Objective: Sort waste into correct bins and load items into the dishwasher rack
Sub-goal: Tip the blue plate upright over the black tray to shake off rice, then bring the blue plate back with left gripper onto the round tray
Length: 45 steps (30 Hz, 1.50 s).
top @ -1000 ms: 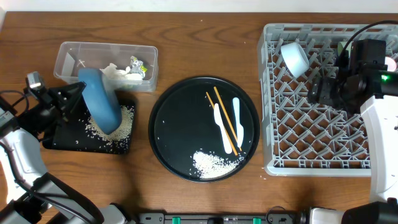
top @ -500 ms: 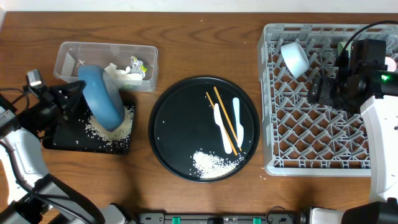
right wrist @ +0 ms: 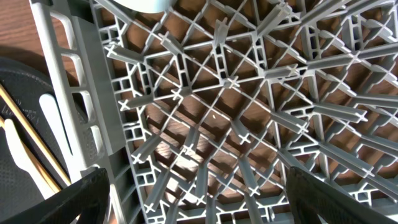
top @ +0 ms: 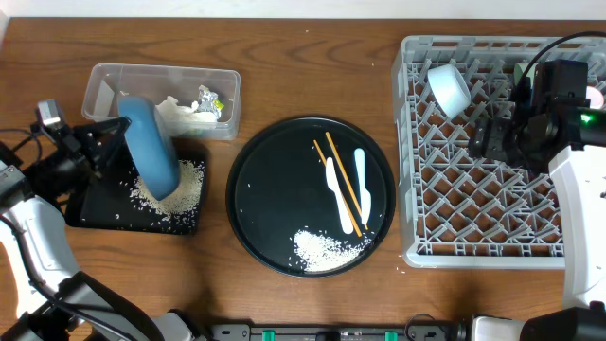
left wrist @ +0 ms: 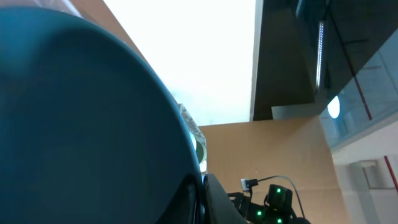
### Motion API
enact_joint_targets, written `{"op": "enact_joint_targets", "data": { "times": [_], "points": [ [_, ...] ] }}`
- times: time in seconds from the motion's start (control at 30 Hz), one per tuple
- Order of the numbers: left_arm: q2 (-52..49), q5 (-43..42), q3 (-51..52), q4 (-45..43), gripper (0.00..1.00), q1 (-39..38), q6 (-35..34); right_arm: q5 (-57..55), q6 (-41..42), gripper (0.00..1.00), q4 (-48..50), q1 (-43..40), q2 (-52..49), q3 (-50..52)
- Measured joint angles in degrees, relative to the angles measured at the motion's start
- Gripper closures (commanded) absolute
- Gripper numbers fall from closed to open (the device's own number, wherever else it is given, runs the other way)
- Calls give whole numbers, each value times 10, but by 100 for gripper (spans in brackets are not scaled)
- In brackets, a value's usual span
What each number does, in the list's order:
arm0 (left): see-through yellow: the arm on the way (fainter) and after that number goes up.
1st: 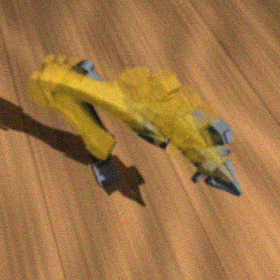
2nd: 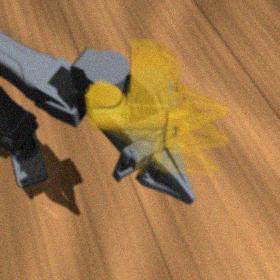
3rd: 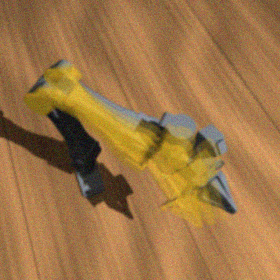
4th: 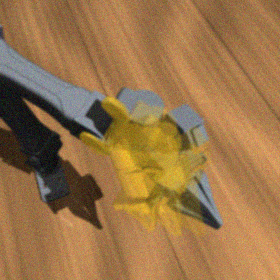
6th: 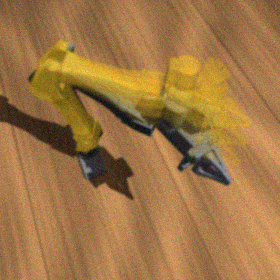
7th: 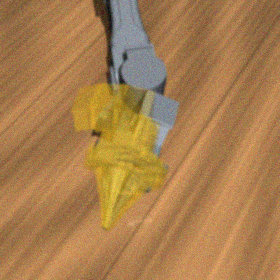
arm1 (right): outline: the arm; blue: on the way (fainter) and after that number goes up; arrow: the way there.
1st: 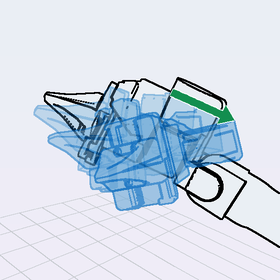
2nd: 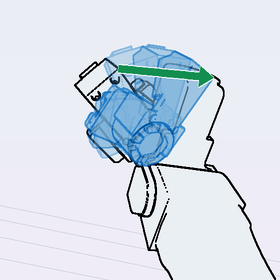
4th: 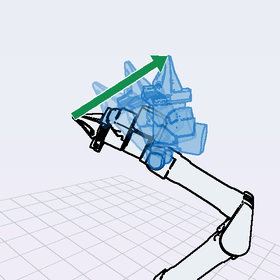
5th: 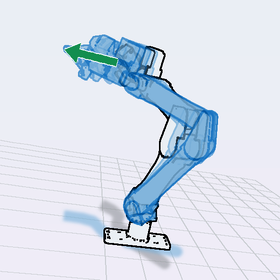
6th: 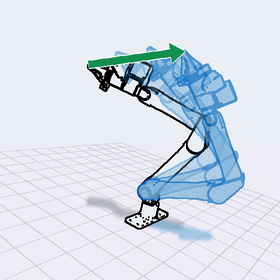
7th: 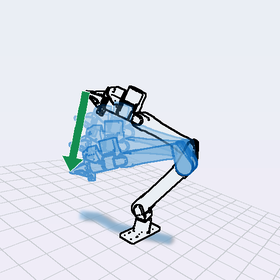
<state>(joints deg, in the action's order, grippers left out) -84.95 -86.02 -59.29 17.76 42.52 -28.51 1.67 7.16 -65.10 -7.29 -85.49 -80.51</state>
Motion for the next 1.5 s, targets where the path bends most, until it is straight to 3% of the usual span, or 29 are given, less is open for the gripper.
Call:
{"op": "enact_joint_targets", "data": {
  "times": [0.6, 0.93, 1.2, 1.5],
  "points": [
    [13, 18, 0, -28, 94, -32, -19, 0, 0, 14, -2, 0, 0, 0],
    [95, 85, 0, -28, 94, -80, -15, 0, 0, 14, -2, 0, 0, 0],
    [141, 196, 0, 30, 94, -220, 14, 0, 0, 14, -3, 0, 0, 0],
    [140, 412, 0, 101, 94, -466, 87, 0, 0, 14, -3, 0, 0, 0]
  ]
}}
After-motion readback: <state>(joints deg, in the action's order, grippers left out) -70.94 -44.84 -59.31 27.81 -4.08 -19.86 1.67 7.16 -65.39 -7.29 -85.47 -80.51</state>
